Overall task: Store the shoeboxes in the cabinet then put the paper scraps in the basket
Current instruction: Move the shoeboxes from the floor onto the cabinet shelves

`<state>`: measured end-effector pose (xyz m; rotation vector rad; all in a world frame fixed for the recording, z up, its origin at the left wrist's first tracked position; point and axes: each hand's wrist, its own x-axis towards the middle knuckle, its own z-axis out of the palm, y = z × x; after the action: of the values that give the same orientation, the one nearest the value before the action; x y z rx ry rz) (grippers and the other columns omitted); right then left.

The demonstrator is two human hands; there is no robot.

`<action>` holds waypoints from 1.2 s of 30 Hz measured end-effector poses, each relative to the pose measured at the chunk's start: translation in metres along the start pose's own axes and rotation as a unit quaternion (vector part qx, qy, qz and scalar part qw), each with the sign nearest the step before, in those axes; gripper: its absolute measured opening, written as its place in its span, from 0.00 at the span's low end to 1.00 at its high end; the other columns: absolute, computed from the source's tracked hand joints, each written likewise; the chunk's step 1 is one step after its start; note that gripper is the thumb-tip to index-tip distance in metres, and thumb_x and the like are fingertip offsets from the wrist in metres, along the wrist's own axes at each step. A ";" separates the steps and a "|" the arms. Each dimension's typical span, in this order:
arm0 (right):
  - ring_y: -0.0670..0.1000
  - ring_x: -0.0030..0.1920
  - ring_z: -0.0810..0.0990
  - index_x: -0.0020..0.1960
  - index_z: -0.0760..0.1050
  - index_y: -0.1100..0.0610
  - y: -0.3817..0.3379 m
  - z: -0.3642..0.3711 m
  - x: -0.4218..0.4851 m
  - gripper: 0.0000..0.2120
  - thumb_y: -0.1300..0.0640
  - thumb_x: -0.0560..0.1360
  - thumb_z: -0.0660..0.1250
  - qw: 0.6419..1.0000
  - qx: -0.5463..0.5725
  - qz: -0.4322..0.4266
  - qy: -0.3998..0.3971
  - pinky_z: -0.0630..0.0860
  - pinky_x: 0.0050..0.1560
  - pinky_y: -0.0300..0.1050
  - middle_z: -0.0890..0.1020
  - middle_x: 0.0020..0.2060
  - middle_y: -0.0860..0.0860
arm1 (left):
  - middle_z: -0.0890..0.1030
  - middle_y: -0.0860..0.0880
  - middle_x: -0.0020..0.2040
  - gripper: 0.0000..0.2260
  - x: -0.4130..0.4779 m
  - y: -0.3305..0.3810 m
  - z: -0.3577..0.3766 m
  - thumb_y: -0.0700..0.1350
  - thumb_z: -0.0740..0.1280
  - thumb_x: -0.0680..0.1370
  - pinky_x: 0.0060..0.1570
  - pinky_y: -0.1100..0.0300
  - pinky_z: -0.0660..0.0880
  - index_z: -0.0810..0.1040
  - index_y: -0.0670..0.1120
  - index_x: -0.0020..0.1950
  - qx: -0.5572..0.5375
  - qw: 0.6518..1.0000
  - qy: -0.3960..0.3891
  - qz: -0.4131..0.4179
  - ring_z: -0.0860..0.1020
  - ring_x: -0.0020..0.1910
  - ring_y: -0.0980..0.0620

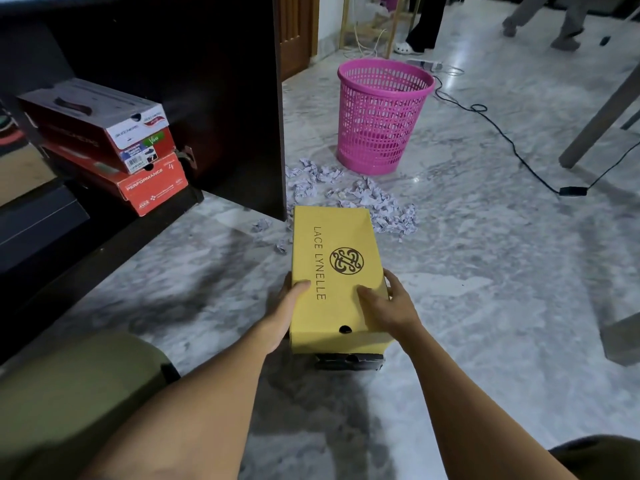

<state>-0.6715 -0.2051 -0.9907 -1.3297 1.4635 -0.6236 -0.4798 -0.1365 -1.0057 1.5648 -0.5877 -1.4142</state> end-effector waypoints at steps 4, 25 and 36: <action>0.54 0.63 0.76 0.76 0.64 0.50 -0.018 -0.001 0.004 0.32 0.49 0.75 0.71 1.000 0.014 -0.025 -0.005 0.73 0.66 0.55 0.76 0.66 0.51 | 0.76 0.55 0.67 0.24 -0.009 0.015 0.002 0.56 0.62 0.79 0.62 0.52 0.72 0.61 0.61 0.75 0.012 0.996 0.021 0.087 0.76 0.63 0.52; 0.42 0.57 0.75 0.71 0.70 0.49 -0.249 0.067 -0.028 0.22 0.47 0.78 0.65 0.914 0.116 -0.388 -0.016 0.72 0.56 0.35 0.75 0.62 0.43 | 0.84 0.49 0.53 0.26 -0.101 0.215 -0.098 0.62 0.72 0.66 0.46 0.51 0.79 0.76 0.61 0.63 -0.227 0.932 0.229 0.167 0.83 0.49 0.45; 0.40 0.68 0.59 0.78 0.45 0.39 -0.380 0.090 -0.046 0.37 0.37 0.77 0.63 0.831 0.086 -0.549 0.039 0.62 0.70 0.48 0.57 0.70 0.41 | 0.82 0.45 0.53 0.28 -0.154 0.373 -0.135 0.63 0.72 0.67 0.54 0.41 0.76 0.73 0.56 0.64 -0.263 0.910 0.205 0.245 0.81 0.50 0.42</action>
<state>-0.4414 -0.2376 -0.6741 -1.9538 0.5276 -1.5044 -0.3035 -0.1408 -0.6186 1.1197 -0.2773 -0.7431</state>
